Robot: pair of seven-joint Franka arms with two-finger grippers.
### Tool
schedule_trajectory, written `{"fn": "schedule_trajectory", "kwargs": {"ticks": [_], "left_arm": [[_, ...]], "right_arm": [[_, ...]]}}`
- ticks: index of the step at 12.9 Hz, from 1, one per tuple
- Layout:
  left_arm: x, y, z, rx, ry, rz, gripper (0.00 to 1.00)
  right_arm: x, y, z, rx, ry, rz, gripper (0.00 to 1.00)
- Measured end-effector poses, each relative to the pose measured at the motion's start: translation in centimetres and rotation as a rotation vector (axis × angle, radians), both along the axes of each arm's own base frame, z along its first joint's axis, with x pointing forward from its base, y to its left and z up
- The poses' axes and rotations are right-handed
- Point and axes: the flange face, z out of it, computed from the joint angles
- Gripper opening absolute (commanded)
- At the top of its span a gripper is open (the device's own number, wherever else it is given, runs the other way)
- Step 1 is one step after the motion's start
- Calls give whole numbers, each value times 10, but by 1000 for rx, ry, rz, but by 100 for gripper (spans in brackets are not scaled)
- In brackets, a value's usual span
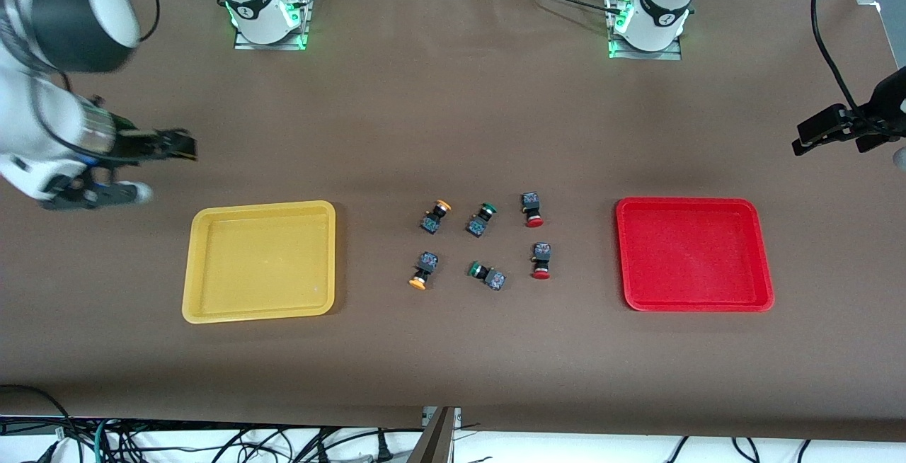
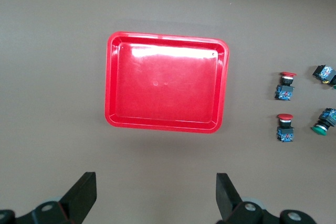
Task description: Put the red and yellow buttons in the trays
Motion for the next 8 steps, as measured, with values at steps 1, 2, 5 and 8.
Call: {"fn": "schedule_trajectory", "kwargs": {"ticks": [1, 2, 5, 8], "left_arm": [[0, 0, 0, 0, 0, 0, 100], [0, 0, 0, 0, 0, 0, 100], [0, 0, 0, 0, 0, 0, 100], [0, 0, 0, 0, 0, 0, 100]], "right_arm": [[7, 19, -24, -5, 9, -29, 100], [13, 36, -47, 2, 16, -57, 100], [22, 92, -95, -1, -10, -156, 100], [6, 189, -131, -28, -72, -283, 100]]}}
